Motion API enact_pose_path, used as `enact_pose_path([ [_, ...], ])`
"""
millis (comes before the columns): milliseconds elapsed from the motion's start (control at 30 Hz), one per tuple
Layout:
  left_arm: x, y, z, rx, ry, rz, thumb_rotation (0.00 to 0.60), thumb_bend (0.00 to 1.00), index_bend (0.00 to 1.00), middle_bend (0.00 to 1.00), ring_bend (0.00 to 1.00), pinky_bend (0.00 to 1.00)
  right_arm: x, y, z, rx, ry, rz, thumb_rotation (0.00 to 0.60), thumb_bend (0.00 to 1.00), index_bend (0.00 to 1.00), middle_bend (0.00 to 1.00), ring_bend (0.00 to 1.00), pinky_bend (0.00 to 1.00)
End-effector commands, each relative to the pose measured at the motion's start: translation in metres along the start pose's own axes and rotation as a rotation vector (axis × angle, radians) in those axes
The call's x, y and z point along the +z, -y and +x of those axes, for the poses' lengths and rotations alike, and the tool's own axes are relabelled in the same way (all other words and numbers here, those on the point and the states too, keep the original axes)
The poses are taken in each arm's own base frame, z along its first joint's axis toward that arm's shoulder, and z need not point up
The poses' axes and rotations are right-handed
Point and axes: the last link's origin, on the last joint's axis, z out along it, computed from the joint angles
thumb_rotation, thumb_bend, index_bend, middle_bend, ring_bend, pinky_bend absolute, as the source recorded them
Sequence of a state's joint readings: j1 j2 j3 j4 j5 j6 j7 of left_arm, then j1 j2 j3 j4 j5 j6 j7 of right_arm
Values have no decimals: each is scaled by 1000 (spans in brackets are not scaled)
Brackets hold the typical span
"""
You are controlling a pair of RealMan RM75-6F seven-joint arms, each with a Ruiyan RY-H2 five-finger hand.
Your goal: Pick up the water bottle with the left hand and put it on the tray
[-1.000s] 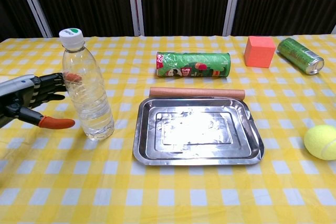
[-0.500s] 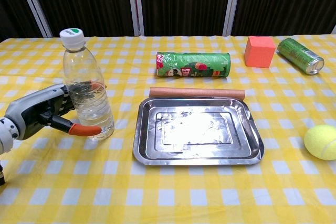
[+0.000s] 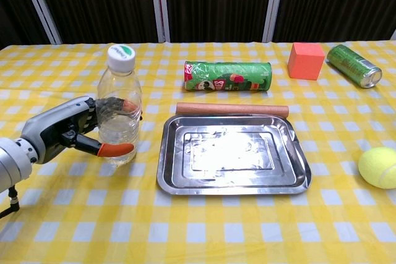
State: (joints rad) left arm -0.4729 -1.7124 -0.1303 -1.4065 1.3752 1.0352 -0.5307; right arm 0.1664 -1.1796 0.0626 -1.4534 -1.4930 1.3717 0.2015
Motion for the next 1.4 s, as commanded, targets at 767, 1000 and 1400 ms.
enact_pose_path([
  [767, 15, -57, 13, -287, 42, -32, 600, 453, 651, 591, 51, 41, 1, 1, -6, -16, 24, -8, 600, 49, 10, 0, 0, 0],
  [1000, 36, -89, -10, -232, 38, -73, 600, 495, 662, 601, 51, 41, 3, -3, -5, -7, 29, -22, 600, 50, 10, 0, 0, 0],
  [1400, 67, -127, -49, -231, 58, -34, 600, 483, 662, 599, 52, 41, 5, -3, -8, -6, 44, -20, 600, 50, 9, 0, 0, 0],
])
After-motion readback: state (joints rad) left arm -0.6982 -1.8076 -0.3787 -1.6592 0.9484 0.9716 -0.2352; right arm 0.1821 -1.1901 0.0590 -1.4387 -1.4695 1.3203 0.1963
